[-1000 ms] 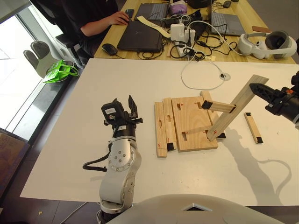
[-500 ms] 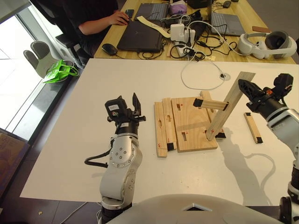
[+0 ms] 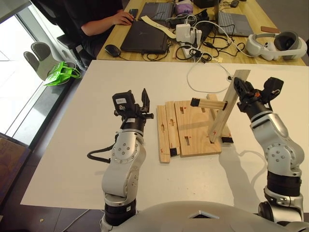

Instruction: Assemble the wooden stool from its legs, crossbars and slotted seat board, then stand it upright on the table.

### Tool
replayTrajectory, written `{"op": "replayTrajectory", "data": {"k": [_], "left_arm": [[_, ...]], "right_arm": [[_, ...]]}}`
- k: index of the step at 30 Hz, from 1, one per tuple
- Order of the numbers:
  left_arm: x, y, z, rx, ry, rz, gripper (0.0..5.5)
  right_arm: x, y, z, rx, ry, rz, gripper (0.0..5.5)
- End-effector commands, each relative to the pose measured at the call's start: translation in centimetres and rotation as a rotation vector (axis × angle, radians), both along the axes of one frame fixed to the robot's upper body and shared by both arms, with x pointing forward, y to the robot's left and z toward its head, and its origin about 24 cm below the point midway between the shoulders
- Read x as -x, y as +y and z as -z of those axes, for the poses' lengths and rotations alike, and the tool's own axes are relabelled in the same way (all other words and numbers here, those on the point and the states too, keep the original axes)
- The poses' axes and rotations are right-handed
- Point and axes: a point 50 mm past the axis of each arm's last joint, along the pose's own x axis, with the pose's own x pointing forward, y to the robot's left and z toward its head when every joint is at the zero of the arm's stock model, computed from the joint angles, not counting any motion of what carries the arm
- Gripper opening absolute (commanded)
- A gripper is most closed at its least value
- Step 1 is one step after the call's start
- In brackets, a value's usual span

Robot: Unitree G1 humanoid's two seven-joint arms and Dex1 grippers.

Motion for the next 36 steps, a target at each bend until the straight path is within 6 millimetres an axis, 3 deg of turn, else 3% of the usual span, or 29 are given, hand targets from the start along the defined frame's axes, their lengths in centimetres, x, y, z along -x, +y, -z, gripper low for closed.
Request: {"op": "replayTrajectory", "data": {"k": [1, 6, 9, 16, 22, 27, 30, 33, 36], "left_arm": [[-0.5, -0.2, -0.1, -0.006, 0.009, 0.034, 2.3], [-1.0, -0.4, -0.3, -0.015, 0.008, 0.075, 2.3], [-0.9, -0.2, -0.4, -0.021, 0.006, 0.073, 2.3], [-0.1, 0.1, -0.2, -0.01, 0.013, 0.018, 2.3], [0.6, 0.6, 0.1, -0.012, 0.019, -0.038, 2.3], [0.2, -0.1, 0.0, -0.004, 0.007, -0.027, 2.3], [-0.4, -0.7, 0.1, 0.01, 0.018, 0.027, 2.3], [-1.5, -1.9, -0.6, 0.11, 0.022, 0.122, 2.3], [-2.4, -4.4, -1.6, 0.204, 0.032, 0.275, 2.3]], "right_arm": [[-1.5, 0.4, -0.4, 0.022, -0.098, 0.016, 0.98], [-2.4, 1.1, 1.4, 0.038, -0.123, 0.019, 0.98], [-1.4, 1.0, 1.5, 0.047, -0.14, -0.026, 0.98], [2.1, -1.1, -2.1, 0.17, -0.244, -0.156, 0.98], [4.3, -3.3, -2.4, 0.235, -0.158, -0.193, 0.98], [1.3, -1.7, -6.0, 0.027, -0.24, -0.141, 0.98], [-1.9, -0.1, -7.8, -0.184, -0.292, -0.071, 0.98], [-4.8, 3.3, -6.5, -0.404, -0.269, -0.016, 0.98], [-6.4, 6.6, -5.0, -0.468, -0.259, -0.015, 0.98]]}}
